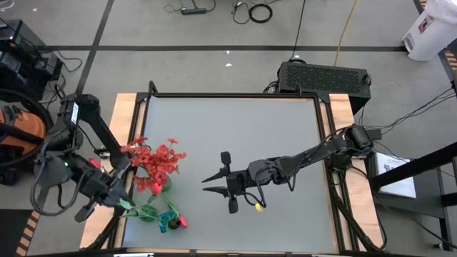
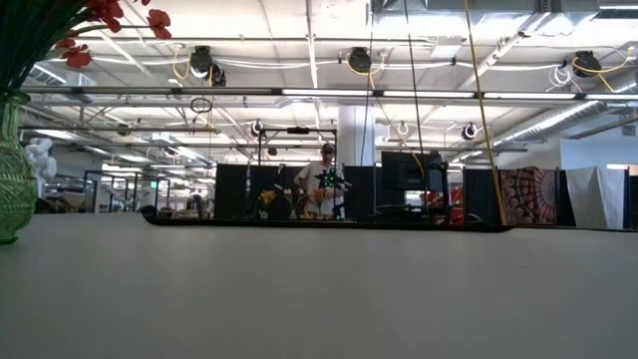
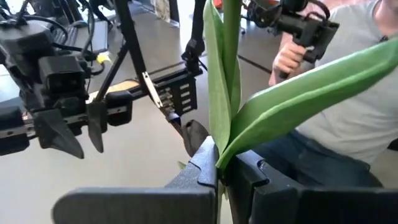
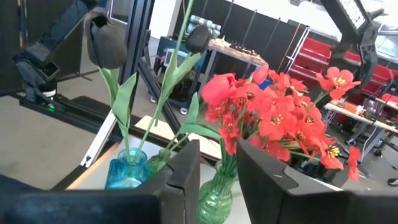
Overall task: Sort flowers into vase by color
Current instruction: Put the black flower into the blue vase
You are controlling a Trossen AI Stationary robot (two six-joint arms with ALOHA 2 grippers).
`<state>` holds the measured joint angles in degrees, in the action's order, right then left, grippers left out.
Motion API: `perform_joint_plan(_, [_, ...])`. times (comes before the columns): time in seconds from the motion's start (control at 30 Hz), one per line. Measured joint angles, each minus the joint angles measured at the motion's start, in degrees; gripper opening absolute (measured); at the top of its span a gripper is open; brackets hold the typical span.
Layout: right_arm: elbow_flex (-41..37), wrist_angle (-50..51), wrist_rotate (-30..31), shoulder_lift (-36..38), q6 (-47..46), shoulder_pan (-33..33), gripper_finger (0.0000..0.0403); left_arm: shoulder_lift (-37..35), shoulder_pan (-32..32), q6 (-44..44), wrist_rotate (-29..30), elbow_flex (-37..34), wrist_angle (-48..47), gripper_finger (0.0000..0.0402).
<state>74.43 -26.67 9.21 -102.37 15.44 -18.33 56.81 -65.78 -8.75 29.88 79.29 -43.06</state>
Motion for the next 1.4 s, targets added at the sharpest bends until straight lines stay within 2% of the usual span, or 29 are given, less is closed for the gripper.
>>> perform_joint_plan(0.23, [0.0, 1.3, 0.0, 0.0, 0.0, 0.0, 0.0096, 4.4, 0.1, 0.0, -0.1, 0.0, 0.1, 0.0013])
perform_joint_plan(0.43, [0.0, 6.2, -0.6, 0.0, -1.9, -0.2, 0.0096, 7.1, 0.1, 0.1, -0.1, 0.0, 0.5, 0.0013])
perform_joint_plan(0.8, [0.0, 13.2, -0.7, 0.0, -7.8, -0.4, 0.0096, 9.3, 1.0, 0.0, 0.2, 0.0, 1.7, 0.0014])
perform_joint_plan(0.97, [0.0, 13.9, -3.7, 0.0, -7.9, -0.8, 0.0096, 9.4, 1.0, -1.9, 0.2, 0.0, 1.8, 0.0014])
perform_joint_plan(1.2, [0.0, 13.8, -3.5, 0.0, -7.5, -1.1, 0.0096, 10.8, 1.0, -3.1, 0.5, 0.0, 2.1, 0.0014])
perform_joint_plan(1.4, [0.0, 13.8, -3.4, 0.0, -7.3, -1.3, 0.0096, 13.4, 1.0, -7.4, 4.3, -0.1, 1.1, 0.0014])
